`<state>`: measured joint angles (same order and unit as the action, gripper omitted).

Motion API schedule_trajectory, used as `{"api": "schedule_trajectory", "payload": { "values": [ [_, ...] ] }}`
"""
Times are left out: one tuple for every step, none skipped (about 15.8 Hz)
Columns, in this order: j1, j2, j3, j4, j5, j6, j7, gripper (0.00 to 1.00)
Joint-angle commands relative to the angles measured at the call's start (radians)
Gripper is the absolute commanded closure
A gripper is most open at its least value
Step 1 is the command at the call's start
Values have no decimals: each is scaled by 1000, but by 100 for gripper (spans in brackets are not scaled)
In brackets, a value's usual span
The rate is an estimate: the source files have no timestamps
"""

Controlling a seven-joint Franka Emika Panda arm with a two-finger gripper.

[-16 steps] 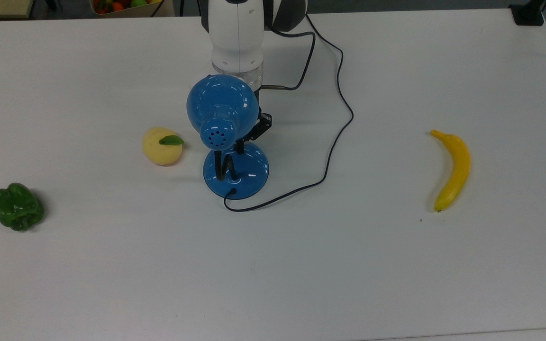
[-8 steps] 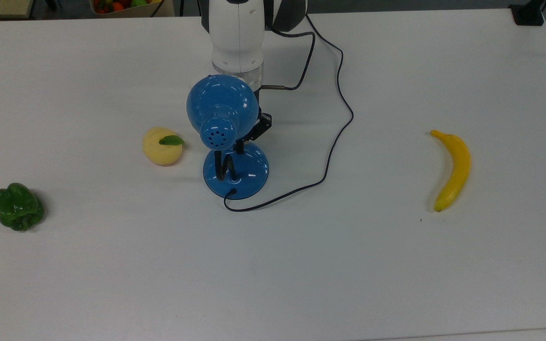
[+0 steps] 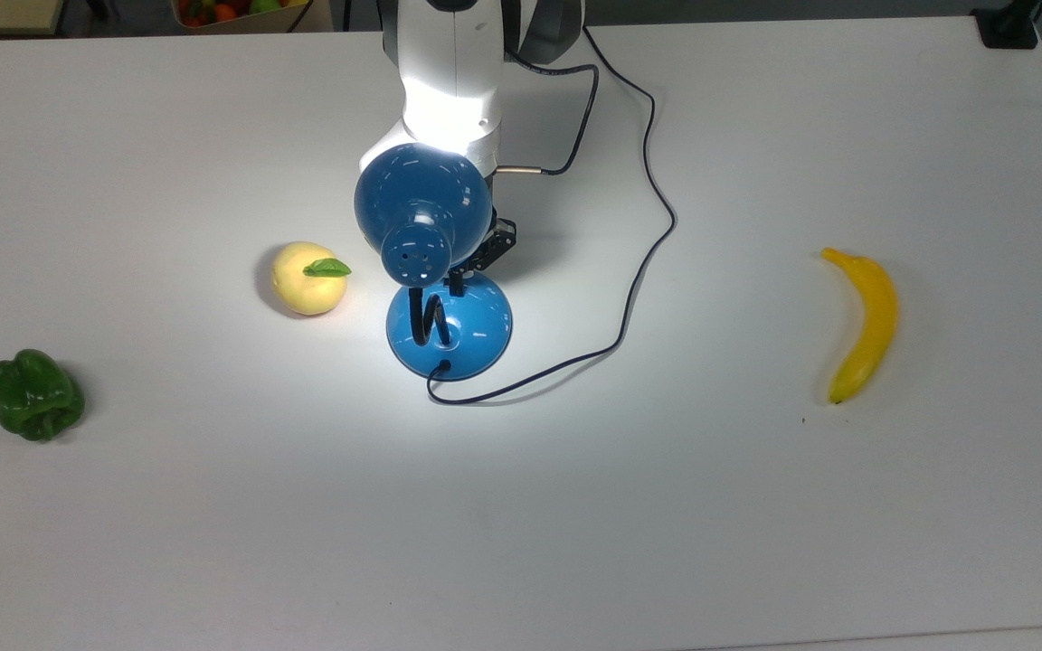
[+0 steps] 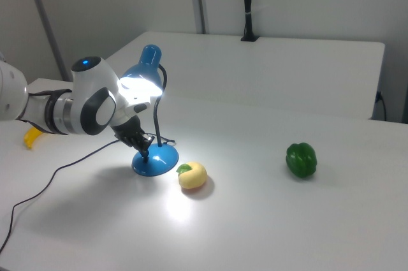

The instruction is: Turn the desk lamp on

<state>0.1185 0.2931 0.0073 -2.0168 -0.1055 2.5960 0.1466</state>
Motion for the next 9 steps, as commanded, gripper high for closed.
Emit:
{"api": "schedule_trajectory", "payload": {
  "values": [
    [-13, 52, 0, 24, -34, 6, 33, 100],
    [-14, 50, 0, 23, -34, 6, 33, 100],
    [-16, 49, 0, 23, -34, 4, 33, 100],
    [-16, 49, 0, 23, -34, 3, 33, 100],
    [-16, 46, 0, 23, -34, 1, 33, 100],
    [-16, 41, 0, 23, -34, -5, 33, 100],
    [-14, 29, 0, 20, -36, -10, 33, 100],
    [-16, 9, 0, 13, -36, -16, 31, 100],
    [-16, -6, 0, 12, -36, -55, 31, 100]
  ]
}}
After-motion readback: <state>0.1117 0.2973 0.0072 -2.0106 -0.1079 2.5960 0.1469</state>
